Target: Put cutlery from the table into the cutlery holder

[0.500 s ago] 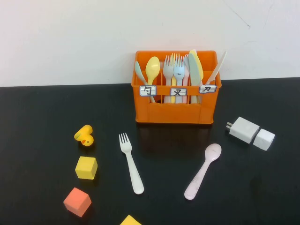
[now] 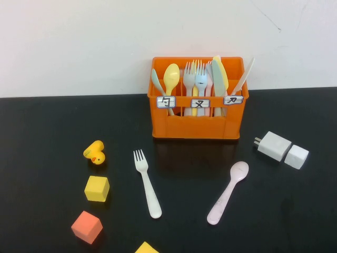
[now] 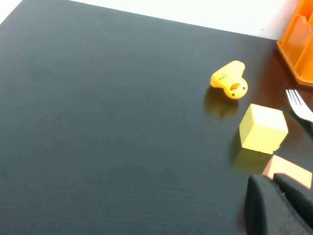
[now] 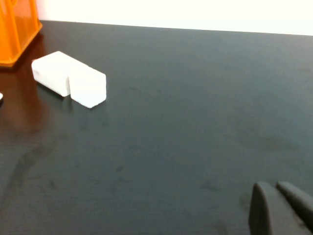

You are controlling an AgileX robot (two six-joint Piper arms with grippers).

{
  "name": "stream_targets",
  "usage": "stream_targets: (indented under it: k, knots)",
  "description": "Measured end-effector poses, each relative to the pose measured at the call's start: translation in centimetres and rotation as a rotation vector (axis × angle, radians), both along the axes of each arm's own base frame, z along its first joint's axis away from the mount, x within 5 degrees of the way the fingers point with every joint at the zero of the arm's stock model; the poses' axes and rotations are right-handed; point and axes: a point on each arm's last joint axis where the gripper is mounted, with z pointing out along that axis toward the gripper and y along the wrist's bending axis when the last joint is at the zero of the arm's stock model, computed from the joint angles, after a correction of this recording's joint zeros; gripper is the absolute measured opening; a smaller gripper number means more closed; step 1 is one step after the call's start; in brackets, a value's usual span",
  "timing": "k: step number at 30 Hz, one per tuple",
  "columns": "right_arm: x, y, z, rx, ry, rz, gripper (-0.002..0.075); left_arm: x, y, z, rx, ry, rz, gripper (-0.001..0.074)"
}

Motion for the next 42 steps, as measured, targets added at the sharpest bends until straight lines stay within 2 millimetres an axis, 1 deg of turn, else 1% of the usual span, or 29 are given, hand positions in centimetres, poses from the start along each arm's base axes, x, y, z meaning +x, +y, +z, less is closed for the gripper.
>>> stream_targets:
  k: [14, 21, 25, 29, 31, 36, 39, 42]
  knots:
    - [0.0, 0.0, 0.0, 0.000, 0.000, 0.000, -0.0002, 0.0, 0.0, 0.0, -0.008, -0.001, 0.002, -0.0001]
    - [0.2, 0.0, 0.4, -0.006, -0.055, 0.001, -0.0002, 0.2, 0.0, 0.7, -0.011, -0.086, 0.005, -0.0001]
    - [0.4, 0.0, 1.6, -0.017, -0.192, 0.005, -0.0002, 0.3, 0.1, 2.0, -0.018, -0.235, 0.009, -0.0001]
    - [0.4, 0.1, 3.7, -0.034, -0.422, 0.011, -0.0002, 0.2, 0.1, 4.0, -0.032, -0.456, 0.016, -0.0001]
    - [0.2, 0.1, 5.0, -0.044, -0.567, 0.015, -0.0002, -0.1, 0.2, 5.2, -0.039, -0.592, 0.020, -0.0001]
    - [-0.8, 0.1, 7.3, -0.037, -0.842, 0.012, -0.0002, -1.1, 0.3, 7.3, -0.054, -0.842, 0.028, -0.0001]
    - [-1.6, -0.1, 8.5, 0.012, -1.004, -0.015, -0.0002, -1.6, 0.4, 7.9, -0.064, -0.932, 0.030, -0.0001]
    - [-2.0, -0.6, 8.8, 0.059, -1.065, -0.059, -0.0002, -1.8, 0.4, 8.2, -0.115, -0.973, 0.020, -0.0001]
